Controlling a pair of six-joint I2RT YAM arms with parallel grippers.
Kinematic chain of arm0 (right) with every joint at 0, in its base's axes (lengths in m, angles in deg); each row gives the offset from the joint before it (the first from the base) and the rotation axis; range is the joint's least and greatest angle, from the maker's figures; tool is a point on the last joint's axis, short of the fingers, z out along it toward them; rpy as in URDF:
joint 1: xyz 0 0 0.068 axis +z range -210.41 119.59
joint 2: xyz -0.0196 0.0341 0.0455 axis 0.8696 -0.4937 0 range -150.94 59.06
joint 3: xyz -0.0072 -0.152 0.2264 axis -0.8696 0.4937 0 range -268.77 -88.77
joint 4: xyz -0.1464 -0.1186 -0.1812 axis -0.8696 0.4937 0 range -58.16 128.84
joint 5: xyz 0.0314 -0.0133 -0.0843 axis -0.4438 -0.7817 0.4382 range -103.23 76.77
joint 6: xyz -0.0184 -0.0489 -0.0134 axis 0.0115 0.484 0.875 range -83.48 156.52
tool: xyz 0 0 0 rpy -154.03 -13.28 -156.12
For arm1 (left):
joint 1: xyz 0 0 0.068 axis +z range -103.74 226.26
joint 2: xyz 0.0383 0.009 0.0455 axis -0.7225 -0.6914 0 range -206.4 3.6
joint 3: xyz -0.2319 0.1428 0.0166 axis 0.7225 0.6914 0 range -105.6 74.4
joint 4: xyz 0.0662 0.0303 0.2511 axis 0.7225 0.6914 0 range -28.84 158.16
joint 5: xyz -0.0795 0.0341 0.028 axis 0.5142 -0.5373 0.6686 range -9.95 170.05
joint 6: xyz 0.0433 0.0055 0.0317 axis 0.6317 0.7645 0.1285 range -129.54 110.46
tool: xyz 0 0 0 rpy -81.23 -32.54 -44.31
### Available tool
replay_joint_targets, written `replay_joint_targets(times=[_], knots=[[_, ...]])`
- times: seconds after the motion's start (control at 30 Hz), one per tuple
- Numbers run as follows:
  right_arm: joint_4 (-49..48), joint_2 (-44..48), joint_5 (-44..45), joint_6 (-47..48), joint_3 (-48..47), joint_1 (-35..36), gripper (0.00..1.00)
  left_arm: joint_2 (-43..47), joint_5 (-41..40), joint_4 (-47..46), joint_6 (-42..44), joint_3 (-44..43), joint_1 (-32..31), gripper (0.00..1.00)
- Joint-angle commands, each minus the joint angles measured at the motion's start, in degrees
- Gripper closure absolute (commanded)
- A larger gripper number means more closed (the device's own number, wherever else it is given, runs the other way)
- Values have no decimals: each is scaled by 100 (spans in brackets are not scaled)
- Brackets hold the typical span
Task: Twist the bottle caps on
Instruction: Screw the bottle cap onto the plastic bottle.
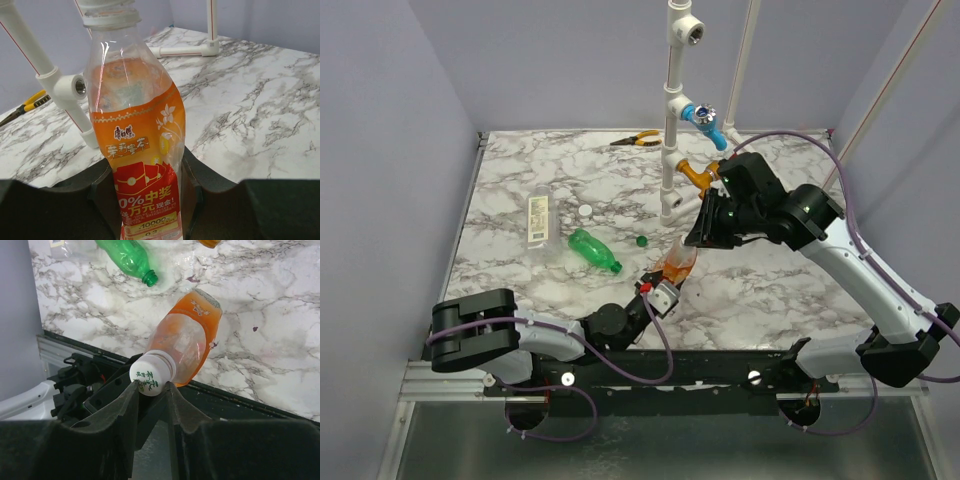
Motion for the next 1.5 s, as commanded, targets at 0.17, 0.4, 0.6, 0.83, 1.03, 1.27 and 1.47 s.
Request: replay_joint_targets(times=[0.17, 0.4, 0.6, 0.83, 1.03, 1.27, 1.47], knots=[[455, -206, 16, -183, -32, 71, 68, 465, 606, -889, 95, -74, -68, 100], [547, -193, 169, -230, -89, 25, 66, 502, 595, -842, 77, -46, -65, 100], [610, -193, 191, -230, -132, -39, 66, 517, 573, -811, 16, -6, -65, 100], [660, -184, 370, -190, -138, -155, 65, 550, 533, -781, 12, 26, -68, 100], [623, -130, 330, -176, -108, -245, 65, 585, 508, -763, 12, 74, -69, 100], [661, -42, 378, -173, -128, -289, 65, 631, 379, -741, -12, 103, -64, 100], [593, 18, 321, -207, -104, -295, 65, 630, 210, -816, -78, 138, -67, 100]])
